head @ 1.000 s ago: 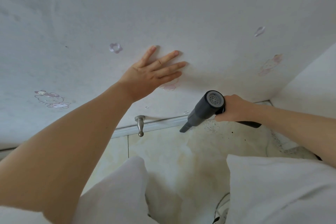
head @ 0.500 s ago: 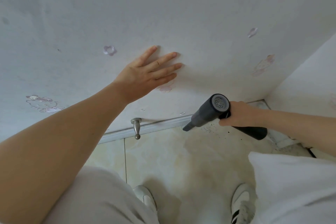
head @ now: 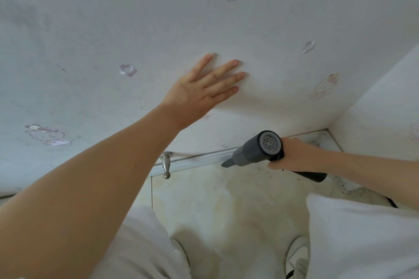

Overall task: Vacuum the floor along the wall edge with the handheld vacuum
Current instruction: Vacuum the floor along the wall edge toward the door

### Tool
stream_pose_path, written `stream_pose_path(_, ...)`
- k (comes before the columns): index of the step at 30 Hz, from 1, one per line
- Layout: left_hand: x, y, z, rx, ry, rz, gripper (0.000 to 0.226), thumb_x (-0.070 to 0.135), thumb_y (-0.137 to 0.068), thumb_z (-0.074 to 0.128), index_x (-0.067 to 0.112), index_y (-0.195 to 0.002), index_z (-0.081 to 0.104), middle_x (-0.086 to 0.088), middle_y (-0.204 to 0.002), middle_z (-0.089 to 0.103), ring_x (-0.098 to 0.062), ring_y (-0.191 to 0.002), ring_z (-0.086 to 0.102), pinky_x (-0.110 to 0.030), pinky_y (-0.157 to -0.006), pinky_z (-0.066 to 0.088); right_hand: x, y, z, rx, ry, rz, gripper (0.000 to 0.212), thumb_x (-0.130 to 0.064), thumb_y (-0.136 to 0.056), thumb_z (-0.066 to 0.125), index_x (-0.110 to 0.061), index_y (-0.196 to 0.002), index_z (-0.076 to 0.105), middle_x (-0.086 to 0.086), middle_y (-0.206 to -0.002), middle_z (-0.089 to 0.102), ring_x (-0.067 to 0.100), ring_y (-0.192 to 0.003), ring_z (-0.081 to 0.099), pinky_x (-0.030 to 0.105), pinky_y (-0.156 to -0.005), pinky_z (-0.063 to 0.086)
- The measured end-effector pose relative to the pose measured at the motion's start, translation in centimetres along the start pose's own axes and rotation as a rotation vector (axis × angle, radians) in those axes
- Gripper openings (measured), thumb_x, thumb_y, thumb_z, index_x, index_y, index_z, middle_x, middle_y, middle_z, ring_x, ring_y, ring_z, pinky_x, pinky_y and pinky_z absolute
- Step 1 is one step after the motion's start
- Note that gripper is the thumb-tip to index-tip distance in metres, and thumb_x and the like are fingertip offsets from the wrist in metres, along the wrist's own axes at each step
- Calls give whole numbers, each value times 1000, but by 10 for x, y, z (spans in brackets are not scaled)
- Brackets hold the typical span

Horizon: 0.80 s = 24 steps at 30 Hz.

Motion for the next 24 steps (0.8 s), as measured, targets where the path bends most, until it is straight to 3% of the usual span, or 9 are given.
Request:
stream_pose_path(7,1,-2,2,-19,-7,9,79,35,-99,48,23,-158,-2,-7,-163,-21,-33,-151,-11,-61,-116,-11,-2,0,7,-8,-40,-26,21,-20,-76,67,-25,-78,47,-7,-75,59,15,-75,57,20,-59,41)
stream_pose_path(11,1,-2,2,-26,-4,13,78,32,-99,47,24,-158,-3,-6,-162,-23,-33,-150,-14,-61,-115,-13,-12,-5,11,-8,-5,-85,23,-24,-79,66,-22,-92,48,-1,-90,64,19,-87,61,27,-71,46)
stream_pose_path(14,2,-1,1,-17,-15,17,76,28,-99,44,24,-158,-3,-5,-163,-19,-32,-151,-10,-60,-116,-6,-18,-9,12,5,29,-114,24,-24,-80,65,-23,-92,44,-4,-85,59,22,-87,61,26,-70,43)
stream_pose_path(18,1,-1,0,-12,-11,13,78,26,-98,47,24,-158,-1,-5,-164,-18,-32,-151,-9,-60,-116,-7,-14,-10,9,15,45,-107,24,-24,-80,64,-22,-92,43,-8,-74,53,19,-78,55,24,-67,38)
stream_pose_path(24,1,-2,1,-35,-21,8,82,32,-97,51,24,-158,-3,-6,-163,-21,-33,-150,-13,-61,-114,-14,1,-4,3,29,47,-57,24,-26,-79,66,-22,-89,45,-3,-79,59,21,-83,60,28,-70,45)
Point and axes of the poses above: each hand's wrist, its own y-axis away from the middle knuckle, its own z-axis out of the palm, x = y × z, the point moved 5 cm from there along -y, towards the middle knuckle
